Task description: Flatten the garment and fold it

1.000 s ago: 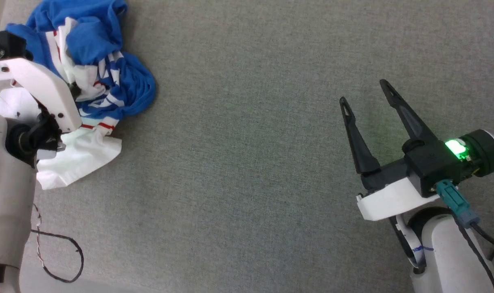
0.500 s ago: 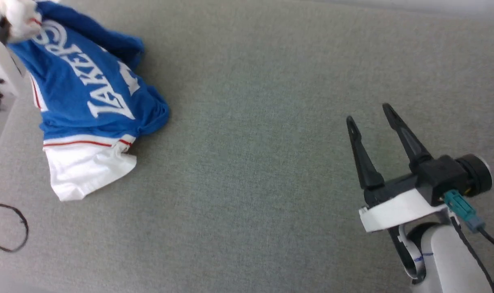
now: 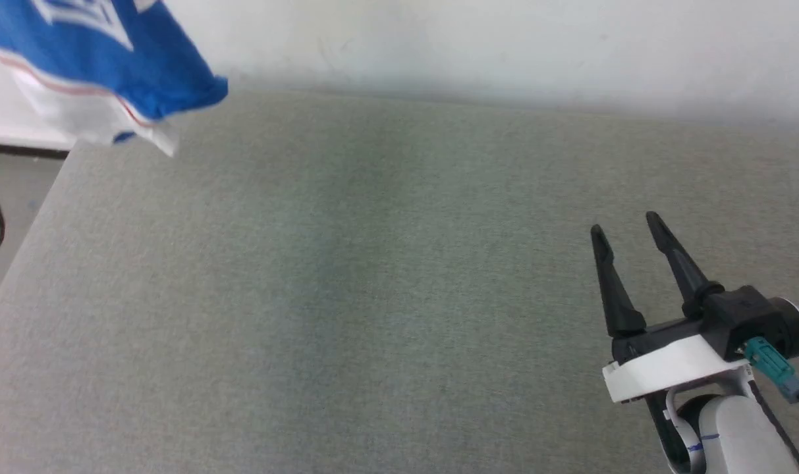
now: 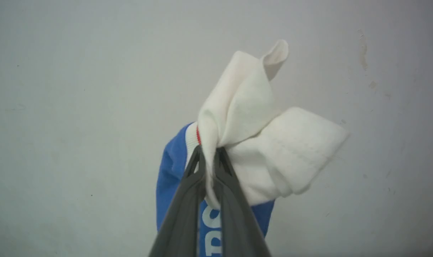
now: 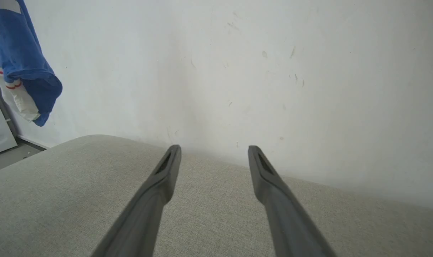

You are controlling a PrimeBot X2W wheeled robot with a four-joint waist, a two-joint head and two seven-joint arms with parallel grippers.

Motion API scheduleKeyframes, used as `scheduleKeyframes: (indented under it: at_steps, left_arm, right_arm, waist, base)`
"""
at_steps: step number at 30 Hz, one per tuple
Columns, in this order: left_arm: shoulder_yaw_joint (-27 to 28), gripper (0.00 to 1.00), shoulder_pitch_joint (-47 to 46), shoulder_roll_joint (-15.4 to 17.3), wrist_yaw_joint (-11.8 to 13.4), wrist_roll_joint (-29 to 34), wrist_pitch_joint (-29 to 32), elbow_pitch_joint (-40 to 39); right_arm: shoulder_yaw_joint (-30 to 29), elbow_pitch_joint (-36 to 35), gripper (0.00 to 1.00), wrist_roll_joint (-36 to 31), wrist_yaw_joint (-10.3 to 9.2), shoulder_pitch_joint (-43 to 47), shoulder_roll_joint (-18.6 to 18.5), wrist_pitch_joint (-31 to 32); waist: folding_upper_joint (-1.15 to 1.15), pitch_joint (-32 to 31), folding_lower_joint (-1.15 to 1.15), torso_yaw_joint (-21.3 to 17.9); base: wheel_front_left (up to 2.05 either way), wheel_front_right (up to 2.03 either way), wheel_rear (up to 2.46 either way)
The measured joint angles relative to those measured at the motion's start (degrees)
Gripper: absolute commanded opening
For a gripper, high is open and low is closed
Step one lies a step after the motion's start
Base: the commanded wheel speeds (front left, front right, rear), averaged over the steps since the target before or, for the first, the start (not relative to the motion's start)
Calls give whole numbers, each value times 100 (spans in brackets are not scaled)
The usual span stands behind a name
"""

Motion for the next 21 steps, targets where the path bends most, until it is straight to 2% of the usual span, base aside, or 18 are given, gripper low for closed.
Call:
scheduleKeyframes:
  at_steps: [7, 13, 21]
  left_arm:
    - [-242, 0, -781, -843, 98, -210, 176, -36]
    - [-536, 0, -819, -1557, 138, -431, 238, -47]
    - [-1344, 0, 233, -2238, 77, -469, 353, -442]
  right_arm:
    - [-290, 5, 100, 41, 0, 60, 1, -47]
    - [-502, -43, 100, 42, 0, 91, 0, -46]
    - [-767, -175, 100, 51, -1, 102, 0, -37]
  waist:
    - [0, -246, 1, -356]
    - [0, -359, 2, -694]
    - [0, -394, 2, -1155]
  base:
    - [0, 0, 0]
    - [0, 0, 0]
    - [0, 0, 0]
